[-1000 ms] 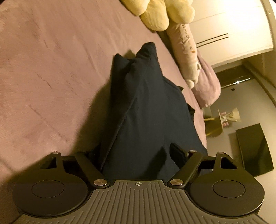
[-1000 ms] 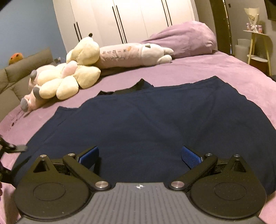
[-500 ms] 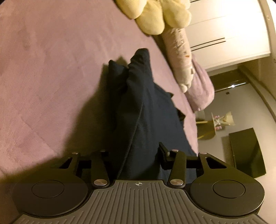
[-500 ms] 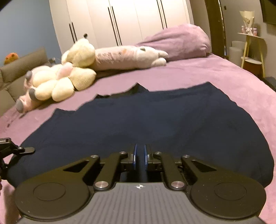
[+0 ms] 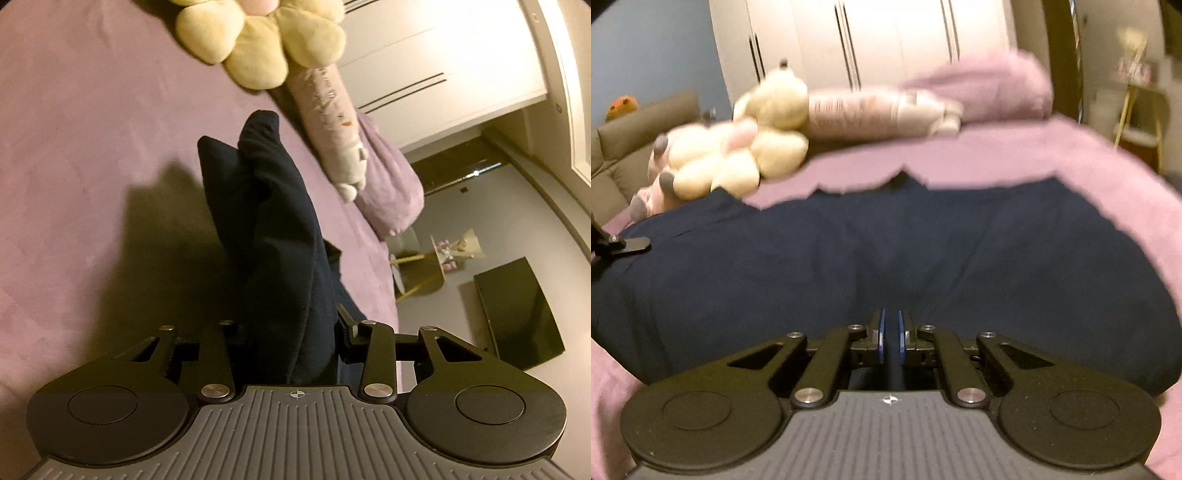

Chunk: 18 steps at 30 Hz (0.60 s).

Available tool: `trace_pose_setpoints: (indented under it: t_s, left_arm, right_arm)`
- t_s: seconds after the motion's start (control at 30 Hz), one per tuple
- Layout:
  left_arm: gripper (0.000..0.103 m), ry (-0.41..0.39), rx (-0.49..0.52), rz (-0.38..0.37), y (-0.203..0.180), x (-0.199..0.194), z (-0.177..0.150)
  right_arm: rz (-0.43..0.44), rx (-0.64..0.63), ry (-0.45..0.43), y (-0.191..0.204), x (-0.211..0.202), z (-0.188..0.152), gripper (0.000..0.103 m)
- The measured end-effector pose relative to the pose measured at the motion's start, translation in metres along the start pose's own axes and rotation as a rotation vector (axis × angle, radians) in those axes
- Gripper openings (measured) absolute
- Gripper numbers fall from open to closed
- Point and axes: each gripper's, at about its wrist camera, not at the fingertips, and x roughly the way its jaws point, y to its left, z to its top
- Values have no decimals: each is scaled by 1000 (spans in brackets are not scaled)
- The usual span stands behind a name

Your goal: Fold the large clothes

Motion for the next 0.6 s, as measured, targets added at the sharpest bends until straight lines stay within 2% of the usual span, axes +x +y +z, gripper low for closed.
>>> trace_pose_setpoints:
  t_s: [0.07, 0.13, 0.2, 0.27, 0.37, 0.5, 0.6]
  left_arm:
    - [41, 15, -8, -23, -14, 6, -4]
    - [41, 3, 28, -27, -36, 9, -7]
    - [41, 4, 44, -47, -58, 14, -9]
    - [41, 17, 84, -70, -84, 25, -13]
    - [41, 59, 154, -94, -122, 52, -25]
    - [41, 147, 202, -126, -160, 110, -54]
    - [41, 223, 248, -114, -179, 162, -86]
  right_arm:
    - [44, 31, 149, -4, 24, -11, 8]
    - [59, 38, 148, -9, 29, -9, 8]
    - [96, 122, 163, -20, 29, 0, 8]
    - [136, 188, 151, -34, 23, 4, 8]
    - [148, 272, 119, -55, 10, 2, 8]
    - [131, 344, 50, -86, -14, 1, 8]
    - [106, 369, 6, -104, -31, 0, 8]
